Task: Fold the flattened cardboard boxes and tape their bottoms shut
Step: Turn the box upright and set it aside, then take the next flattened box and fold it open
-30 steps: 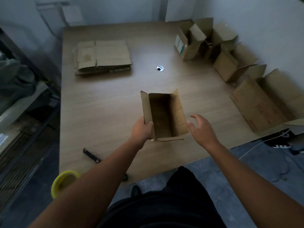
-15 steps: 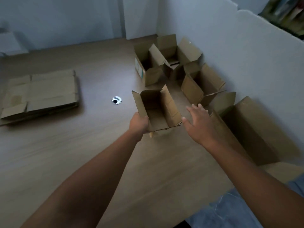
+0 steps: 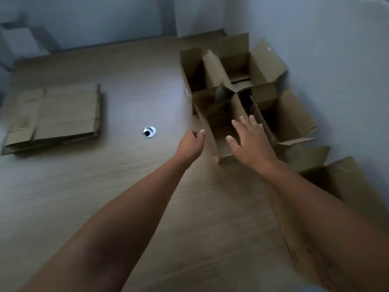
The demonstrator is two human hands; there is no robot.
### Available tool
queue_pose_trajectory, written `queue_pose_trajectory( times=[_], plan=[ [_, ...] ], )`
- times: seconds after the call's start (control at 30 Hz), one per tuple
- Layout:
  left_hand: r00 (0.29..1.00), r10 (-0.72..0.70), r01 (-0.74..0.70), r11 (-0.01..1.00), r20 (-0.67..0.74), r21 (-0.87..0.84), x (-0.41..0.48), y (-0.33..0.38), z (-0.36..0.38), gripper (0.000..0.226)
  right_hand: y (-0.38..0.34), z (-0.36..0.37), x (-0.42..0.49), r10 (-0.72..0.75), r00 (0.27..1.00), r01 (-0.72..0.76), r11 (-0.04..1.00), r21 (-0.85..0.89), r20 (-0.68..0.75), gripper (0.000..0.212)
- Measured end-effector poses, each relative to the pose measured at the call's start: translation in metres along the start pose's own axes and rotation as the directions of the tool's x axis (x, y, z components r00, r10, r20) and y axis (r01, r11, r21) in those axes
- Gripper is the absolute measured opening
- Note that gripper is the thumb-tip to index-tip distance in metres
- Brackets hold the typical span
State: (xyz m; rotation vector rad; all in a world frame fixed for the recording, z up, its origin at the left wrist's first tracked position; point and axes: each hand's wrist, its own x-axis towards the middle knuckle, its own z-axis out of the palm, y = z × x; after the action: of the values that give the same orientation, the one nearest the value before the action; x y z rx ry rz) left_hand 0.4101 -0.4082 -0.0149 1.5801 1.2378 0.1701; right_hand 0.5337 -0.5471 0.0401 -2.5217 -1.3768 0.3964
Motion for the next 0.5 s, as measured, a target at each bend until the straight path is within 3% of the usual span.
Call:
queue_pose_trajectory(
  times=[0.13,0.27,0.4,0.5],
  plan=[
    [0.972,0.187,-0.133,0.937,-0.143,0.323,-0.004,-0.025,-0.094,0.049,-0.077,0.017,0.026,-0.132,0.989,0.132,0.991,0.0,0.065,0.063],
    [0.923,0.267,-0.061,0.813,-0.278,0.579,0.003,-0.072,-0.206,0.049,-0.186,0.06,0.063,-0.277,0.953,0.274,0.961,0.037,0.12,0.065],
    [0.888,0.222,0.083,0.784,-0.402,0.616,0.022,-0.134,-0.321,0.055,-0.294,0.113,0.096,-0.358,0.911,0.352,0.934,0.065,0.206,0.069],
    [0.865,0.126,0.189,0.814,-0.485,0.549,0.057,-0.18,-0.405,0.068,-0.359,0.152,0.134,-0.326,0.912,0.306,0.945,0.119,0.248,0.073]
  ],
)
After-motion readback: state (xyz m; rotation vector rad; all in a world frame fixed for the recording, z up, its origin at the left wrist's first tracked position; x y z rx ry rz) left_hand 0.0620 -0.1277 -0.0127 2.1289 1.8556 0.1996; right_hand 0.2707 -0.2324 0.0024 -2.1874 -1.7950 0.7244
